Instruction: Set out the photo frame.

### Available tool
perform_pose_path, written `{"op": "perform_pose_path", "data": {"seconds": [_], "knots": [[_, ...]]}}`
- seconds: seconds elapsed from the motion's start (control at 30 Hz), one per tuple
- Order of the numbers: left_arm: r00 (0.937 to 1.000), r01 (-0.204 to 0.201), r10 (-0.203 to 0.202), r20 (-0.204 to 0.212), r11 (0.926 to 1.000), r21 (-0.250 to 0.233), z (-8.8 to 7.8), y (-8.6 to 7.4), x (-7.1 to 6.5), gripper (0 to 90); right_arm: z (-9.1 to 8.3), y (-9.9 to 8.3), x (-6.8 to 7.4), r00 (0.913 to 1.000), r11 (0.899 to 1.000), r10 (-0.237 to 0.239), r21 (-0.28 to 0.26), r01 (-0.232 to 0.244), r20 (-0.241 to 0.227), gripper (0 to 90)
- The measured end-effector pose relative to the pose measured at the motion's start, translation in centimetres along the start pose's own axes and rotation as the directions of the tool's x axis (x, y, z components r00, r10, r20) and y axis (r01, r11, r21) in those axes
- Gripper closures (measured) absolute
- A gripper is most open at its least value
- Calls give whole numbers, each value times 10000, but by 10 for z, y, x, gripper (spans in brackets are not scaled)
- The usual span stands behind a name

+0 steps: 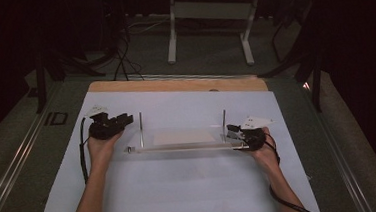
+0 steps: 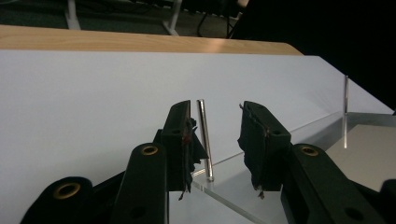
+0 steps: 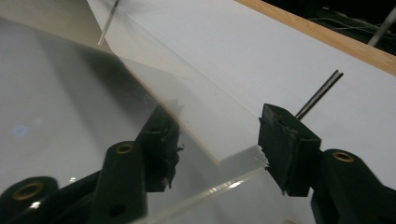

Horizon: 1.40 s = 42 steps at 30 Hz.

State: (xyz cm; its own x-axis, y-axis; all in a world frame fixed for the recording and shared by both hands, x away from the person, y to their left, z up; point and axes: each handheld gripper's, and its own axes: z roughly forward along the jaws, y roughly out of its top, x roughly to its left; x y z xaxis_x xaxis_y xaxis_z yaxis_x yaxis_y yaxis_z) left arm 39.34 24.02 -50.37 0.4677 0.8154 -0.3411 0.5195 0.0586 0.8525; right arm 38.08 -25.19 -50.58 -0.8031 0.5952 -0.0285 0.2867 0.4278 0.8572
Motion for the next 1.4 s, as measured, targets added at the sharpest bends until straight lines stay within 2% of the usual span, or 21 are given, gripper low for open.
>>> {"op": "perform_pose_path", "data": {"seconds": [0.2, 0.4, 0.6, 0.63, 0.8, 0.9, 1.07, 1.23, 1.4], "knots": [[9999, -36, 36, 105, 10000, -45, 1, 0, -1, 638, 0, 1, -1, 9998, 9999, 158, -4, -158, -100, 458], [9979, -621, 622, 193, 9980, -72, -9, -6, -4, 620, 0, 4, -3, 9991, 9994, 359, 29, -358, -238, 463], [9948, -991, 995, 198, 9949, -204, -18, -11, -3, 597, 0, 7, -5, 9980, 9984, 541, 156, -536, -313, 464], [9922, -1204, 1211, 287, 9924, -264, -21, -13, -4, 597, 0, 8, -6, 9977, 9981, 592, 177, -586, -342, 464], [9834, -1776, 1780, 367, 9840, -136, -23, -18, -6, 565, 0, 13, -9, 9957, 9961, 818, 358, -803, -433, 464], [9816, -1834, 1840, 505, 9829, -166, -22, -20, -7, 560, 0, 16, -11, 9942, 9945, 971, 440, -950, -471, 463], [9772, -2062, 2067, 481, 9784, -137, -24, -21, -9, 561, 1, 21, -15, 9903, 9903, 1294, 566, -1266, -497, 463], [9744, -2183, 2196, 473, 9754, -318, -27, -22, -11, 559, 2, 27, -19, 9863, 9860, 1573, 636, -1540, -496, 462], [9721, -2272, 2297, 483, 9725, -521, -28, -22, -12, 554, 3, 31, -26, 9778, 9793, 1980, 571, -1943, -686, 456]]}}
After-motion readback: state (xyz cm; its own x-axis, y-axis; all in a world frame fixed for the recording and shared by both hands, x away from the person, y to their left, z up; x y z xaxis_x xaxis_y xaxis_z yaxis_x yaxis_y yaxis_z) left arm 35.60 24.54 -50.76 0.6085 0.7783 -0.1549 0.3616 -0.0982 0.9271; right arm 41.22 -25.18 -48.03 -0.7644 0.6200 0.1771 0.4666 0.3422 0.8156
